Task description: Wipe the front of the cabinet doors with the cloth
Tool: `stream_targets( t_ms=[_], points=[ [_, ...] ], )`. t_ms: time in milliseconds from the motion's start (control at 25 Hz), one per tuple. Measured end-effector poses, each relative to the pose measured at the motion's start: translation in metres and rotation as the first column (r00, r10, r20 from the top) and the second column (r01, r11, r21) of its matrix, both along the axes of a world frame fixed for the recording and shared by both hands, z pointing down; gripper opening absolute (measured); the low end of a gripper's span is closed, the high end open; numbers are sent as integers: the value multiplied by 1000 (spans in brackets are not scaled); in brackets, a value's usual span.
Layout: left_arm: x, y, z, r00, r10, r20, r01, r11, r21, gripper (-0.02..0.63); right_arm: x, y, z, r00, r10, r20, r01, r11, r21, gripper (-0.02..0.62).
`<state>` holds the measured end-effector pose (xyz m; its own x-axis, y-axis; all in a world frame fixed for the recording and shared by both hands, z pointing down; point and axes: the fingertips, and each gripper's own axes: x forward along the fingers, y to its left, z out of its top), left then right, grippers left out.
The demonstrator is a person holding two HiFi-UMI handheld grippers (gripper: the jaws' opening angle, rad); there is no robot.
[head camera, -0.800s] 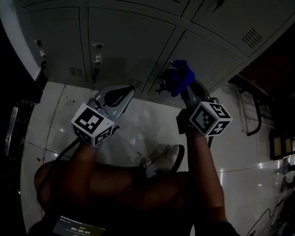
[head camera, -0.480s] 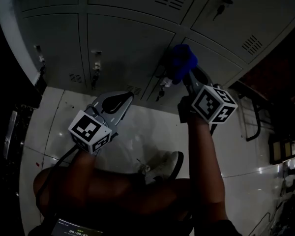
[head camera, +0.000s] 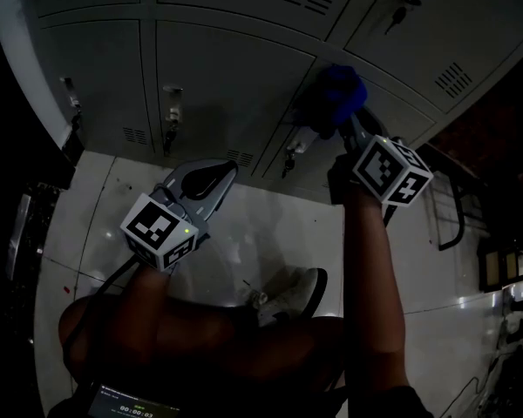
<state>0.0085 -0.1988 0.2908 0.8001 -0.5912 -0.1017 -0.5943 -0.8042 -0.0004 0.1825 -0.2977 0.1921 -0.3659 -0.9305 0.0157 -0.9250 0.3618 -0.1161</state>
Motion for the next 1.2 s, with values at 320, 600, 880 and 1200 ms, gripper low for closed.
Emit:
stream_targets(
  t_ms=[320,600,880,1200],
  points=[
    [3,4,4,1000,10,21,-10,1000,-1,6,46,9,-2,998,70,6,-70,998,-4,69],
    [3,2,9,1000,5,30,-5,1000,-8,5,98,20,-4,987,163,-5,-163,987,5,69],
    [6,3,12,999,7,42,-6,1000,-12,5,150,29,-3,965,259,-48,-259,966,16,69],
    [7,3,12,999,14,43,-13,1000,-13,5,197,38,-2,936,346,-66,-346,938,16,69]
  ],
)
